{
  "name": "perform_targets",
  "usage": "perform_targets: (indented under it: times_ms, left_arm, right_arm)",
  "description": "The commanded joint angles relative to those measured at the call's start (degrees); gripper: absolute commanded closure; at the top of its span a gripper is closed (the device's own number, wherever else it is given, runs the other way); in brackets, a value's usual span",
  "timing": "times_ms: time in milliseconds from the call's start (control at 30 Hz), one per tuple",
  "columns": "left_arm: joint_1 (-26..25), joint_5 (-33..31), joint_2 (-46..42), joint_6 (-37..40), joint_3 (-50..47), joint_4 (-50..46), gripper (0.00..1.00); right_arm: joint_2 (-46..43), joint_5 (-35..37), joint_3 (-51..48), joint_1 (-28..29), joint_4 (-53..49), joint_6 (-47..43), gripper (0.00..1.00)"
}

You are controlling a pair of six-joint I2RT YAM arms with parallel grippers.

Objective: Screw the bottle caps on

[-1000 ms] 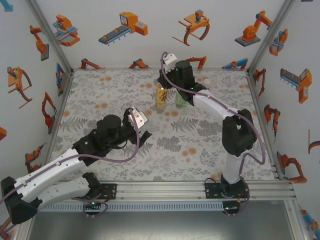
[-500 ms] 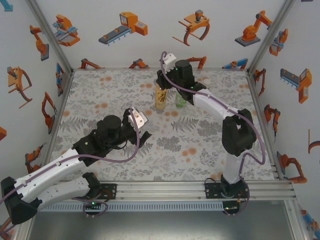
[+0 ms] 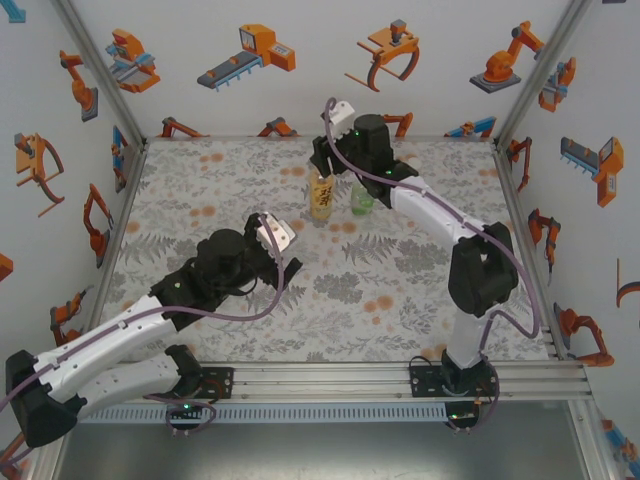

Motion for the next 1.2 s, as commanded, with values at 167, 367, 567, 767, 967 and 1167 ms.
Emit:
perform_targets:
  times_ms: [167, 367, 567, 767, 967, 1167]
  left_arm:
    - [2.5, -3.1, 1.0, -1.2, -1.9, 4.4, 0.17]
    - [5.6, -4.9, 1.5, -0.8, -4.2, 7.0, 0.13]
    - [10.1, -9.9, 3.5, -0.4, -7.0, 10.6, 0.03]
    - [16.0, -13.4, 5.4, -1.9, -11.2, 16.8, 0.03]
    - [21.2, -17.6, 7.6, -2.1, -15.0, 22.0, 0.03]
    - [27.3, -19.2, 10.0, -2.8, -19.1, 28.3, 0.03]
  right_arm:
    - [-9.7, -1.2, -2.2, -1.2, 0.5, 0.0, 0.3]
    - [-16.8, 0.0, -8.4, -2.8, -1.6, -0.7, 0.28]
    - [-26.6, 4.8, -19.5, -5.4, -5.2, -2.0, 0.25]
    - [-35.8, 11.0, -32.7, -9.9, -6.3, -2.0, 0.09]
    - [-41.3, 14.9, -43.9, -15.4, -6.0, -1.2, 0.03]
    - [-42.9, 17.3, -53.7, -20.9, -0.4, 0.8, 0.03]
